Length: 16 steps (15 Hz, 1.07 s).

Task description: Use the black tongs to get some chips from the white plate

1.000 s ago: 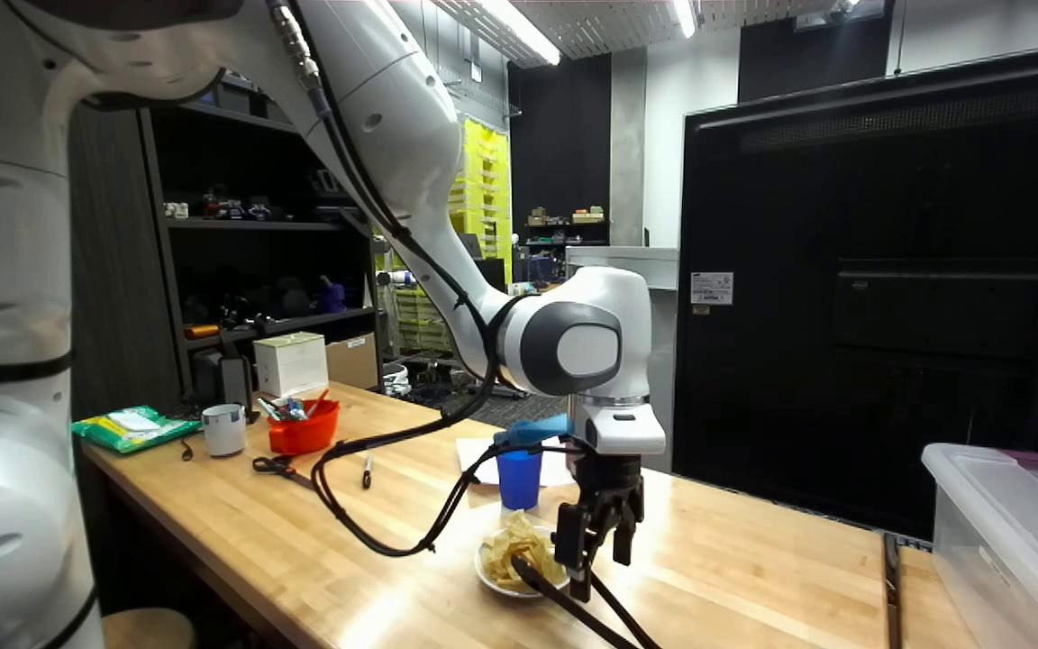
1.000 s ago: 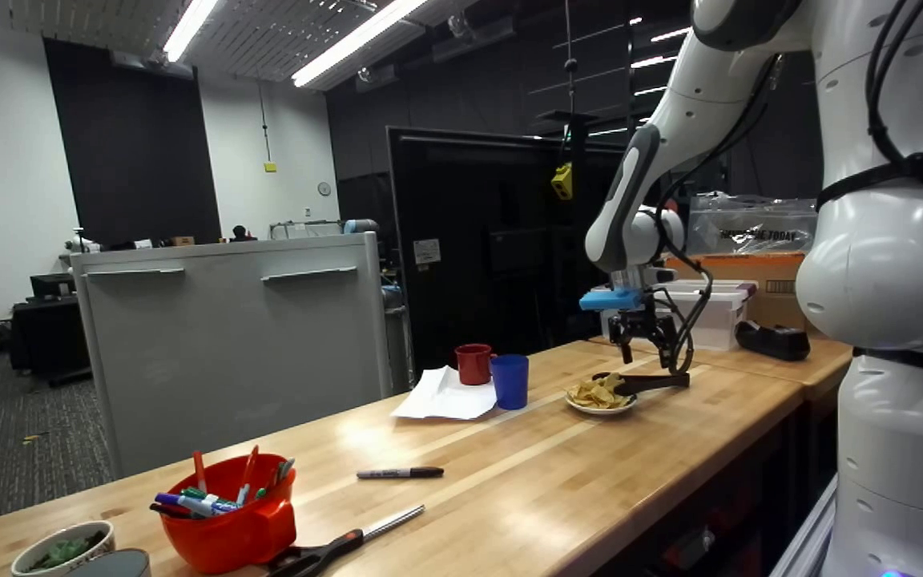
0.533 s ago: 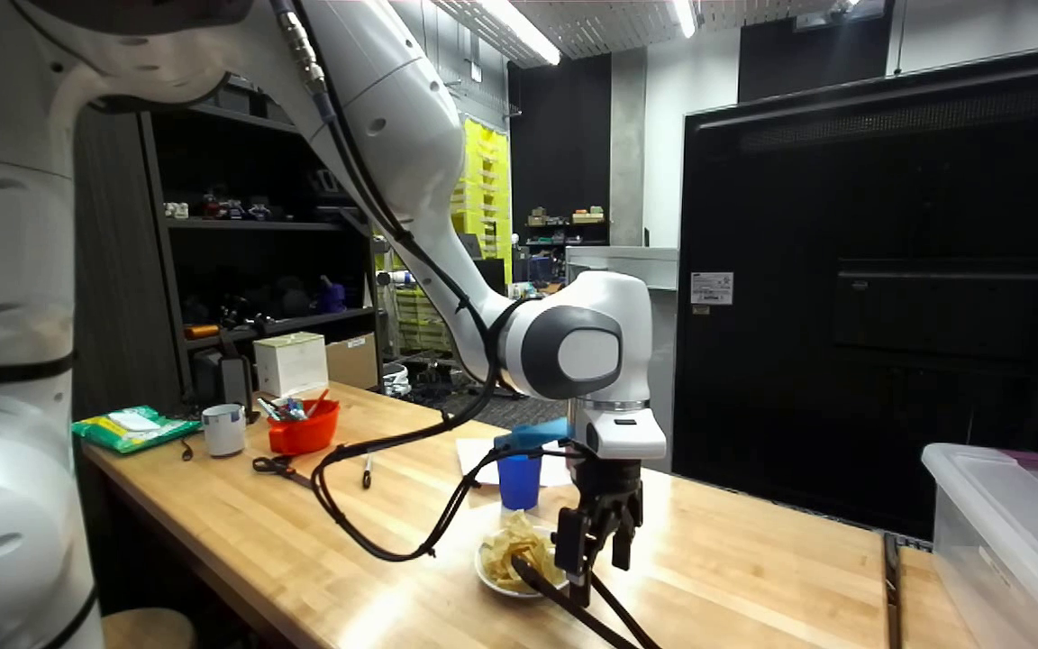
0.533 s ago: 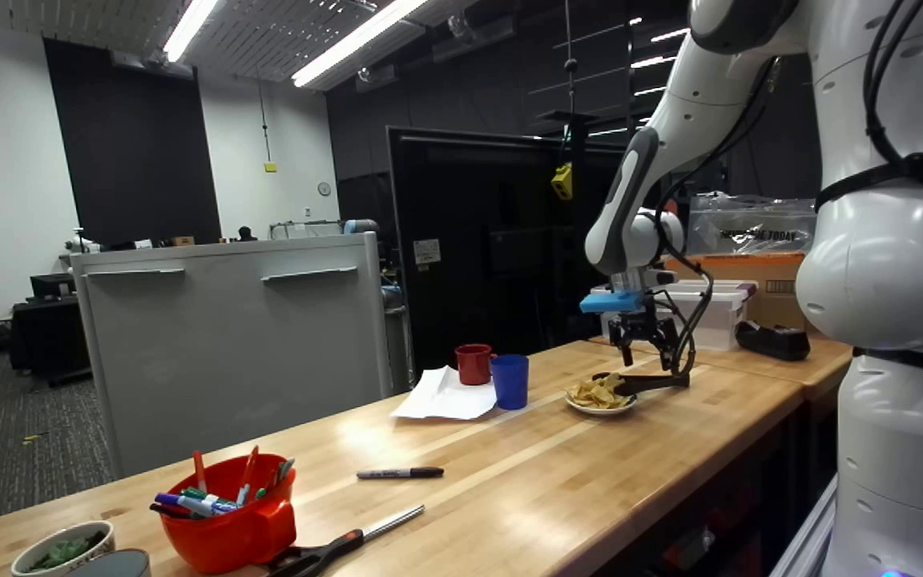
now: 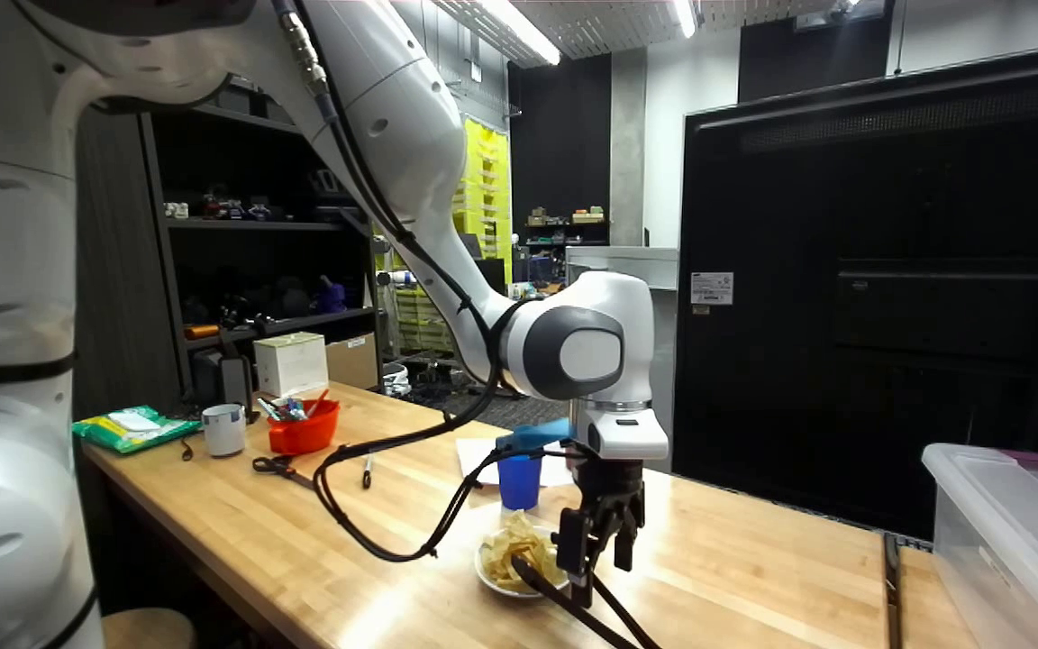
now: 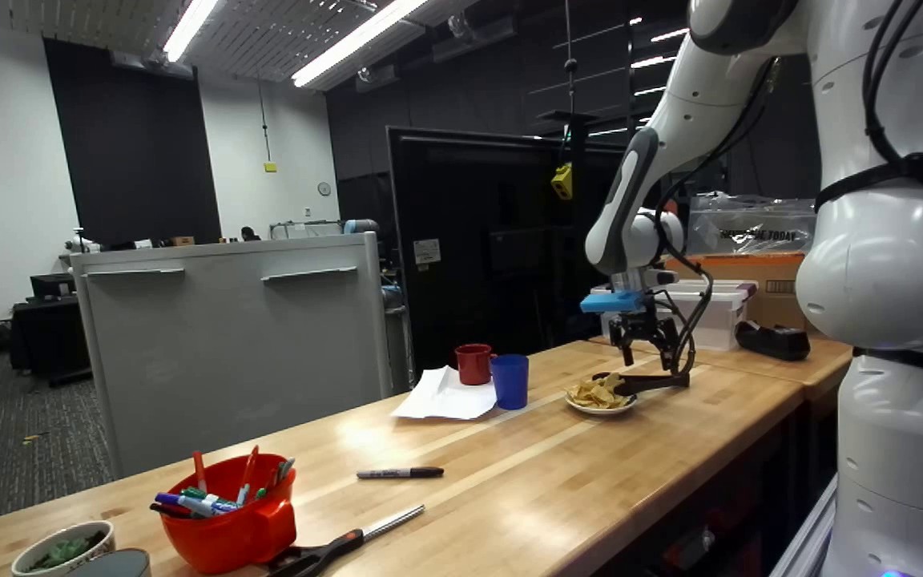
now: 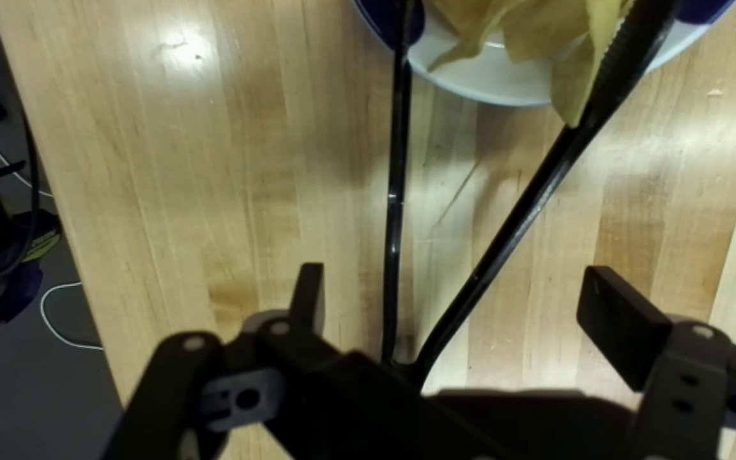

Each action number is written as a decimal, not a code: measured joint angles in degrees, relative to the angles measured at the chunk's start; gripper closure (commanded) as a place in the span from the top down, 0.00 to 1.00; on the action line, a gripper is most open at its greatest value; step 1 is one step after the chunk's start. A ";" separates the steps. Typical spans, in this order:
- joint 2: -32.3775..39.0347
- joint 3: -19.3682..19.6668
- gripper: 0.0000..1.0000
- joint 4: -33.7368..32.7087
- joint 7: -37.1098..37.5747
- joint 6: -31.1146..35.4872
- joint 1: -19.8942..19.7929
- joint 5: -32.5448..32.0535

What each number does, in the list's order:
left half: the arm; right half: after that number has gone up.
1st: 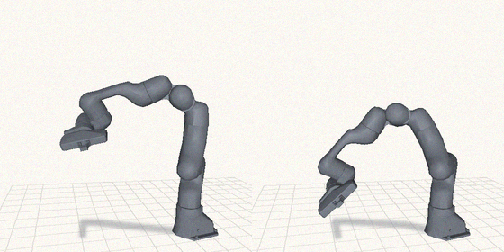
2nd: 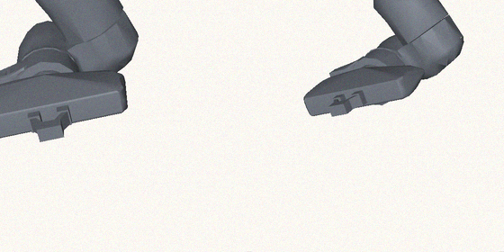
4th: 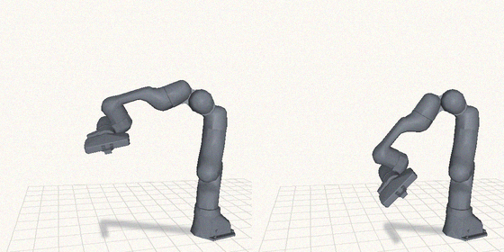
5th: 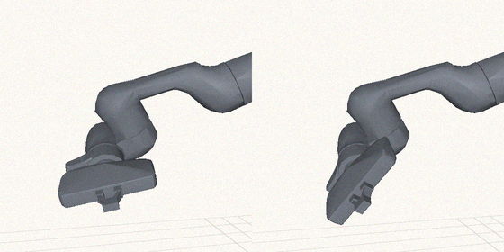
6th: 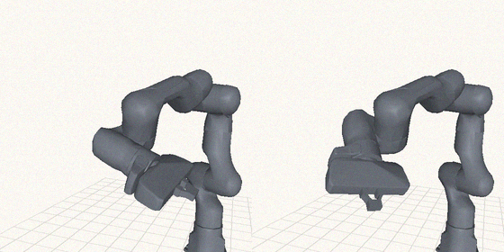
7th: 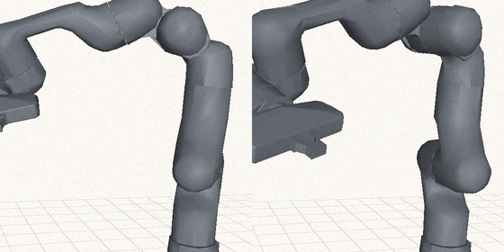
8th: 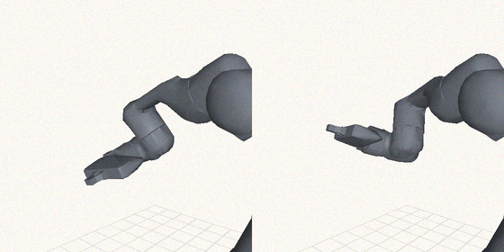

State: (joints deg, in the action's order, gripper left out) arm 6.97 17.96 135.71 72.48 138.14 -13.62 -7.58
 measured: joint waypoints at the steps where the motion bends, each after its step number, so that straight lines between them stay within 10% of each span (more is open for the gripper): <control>1: 0.10 0.16 1.00 -0.11 0.01 0.00 -0.01 0.00; 10: 5.07 0.43 0.98 -1.12 0.04 0.72 -0.20 0.17; 12: 6.63 0.41 0.73 -1.76 0.04 1.12 -0.18 0.81; 16: 8.08 0.39 0.66 -3.19 -0.01 1.29 0.02 2.41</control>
State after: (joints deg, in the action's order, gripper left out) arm 15.04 18.35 132.52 72.47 139.43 -13.61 -5.18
